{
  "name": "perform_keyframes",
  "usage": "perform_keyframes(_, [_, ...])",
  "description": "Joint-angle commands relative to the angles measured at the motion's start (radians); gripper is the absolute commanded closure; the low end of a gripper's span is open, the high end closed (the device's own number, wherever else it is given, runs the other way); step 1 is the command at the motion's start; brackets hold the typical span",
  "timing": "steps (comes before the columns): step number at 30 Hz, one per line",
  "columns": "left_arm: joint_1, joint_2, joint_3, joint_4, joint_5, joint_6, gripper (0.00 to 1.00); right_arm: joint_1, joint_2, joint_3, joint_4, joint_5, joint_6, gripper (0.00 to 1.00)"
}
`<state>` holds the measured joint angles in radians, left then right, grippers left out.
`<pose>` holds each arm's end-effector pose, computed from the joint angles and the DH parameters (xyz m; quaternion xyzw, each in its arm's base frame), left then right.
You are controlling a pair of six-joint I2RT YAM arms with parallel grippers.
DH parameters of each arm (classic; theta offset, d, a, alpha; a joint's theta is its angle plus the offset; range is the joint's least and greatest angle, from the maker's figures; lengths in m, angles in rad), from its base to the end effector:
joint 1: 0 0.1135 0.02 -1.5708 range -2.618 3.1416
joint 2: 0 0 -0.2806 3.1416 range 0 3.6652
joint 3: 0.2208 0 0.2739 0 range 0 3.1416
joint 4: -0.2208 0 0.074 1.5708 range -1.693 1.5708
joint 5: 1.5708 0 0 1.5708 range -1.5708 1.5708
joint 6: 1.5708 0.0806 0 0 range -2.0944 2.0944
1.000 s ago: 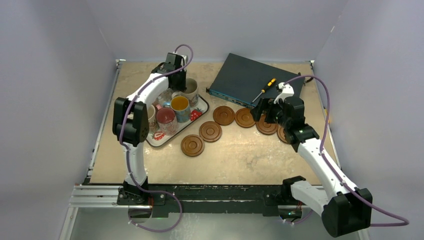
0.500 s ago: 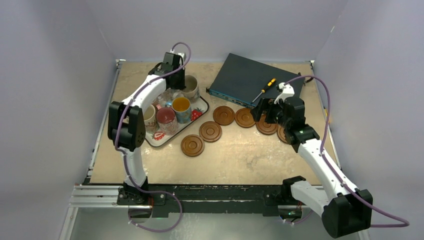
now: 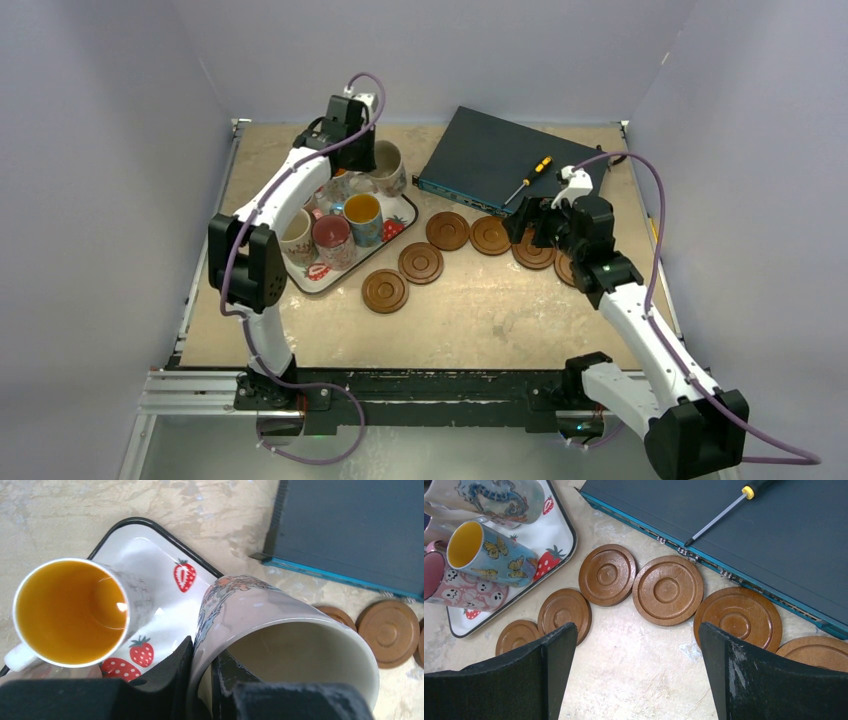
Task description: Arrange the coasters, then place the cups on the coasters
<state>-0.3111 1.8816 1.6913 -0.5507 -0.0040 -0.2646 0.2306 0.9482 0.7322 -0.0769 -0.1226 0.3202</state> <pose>0.4701 -0.1508 0.2847 0.0205 0.9149 -0.1127 0.3870 0.2681 0.0731 0.2983 -0.0006 0.8020 0.2092 0.5594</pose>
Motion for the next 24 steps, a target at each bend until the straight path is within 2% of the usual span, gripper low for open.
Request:
perform_keyframes(1, [-0.092,-0.067,0.127,0.006,0.035,0.063,1.00,0.004,-0.025,0.028,0.012,0.009,-0.005,0.06])
perform_keyframes(12, [-0.211,-0.018,0.170,-0.064,0.107,0.191,1.00,0.004,-0.056,0.040,0.008,0.024,-0.013,0.06])
perform_keyframes(24, [-0.272,0.057,0.196,-0.072,0.237,0.342,1.00,0.004,-0.102,0.015,0.058,0.011,-0.009,0.06])
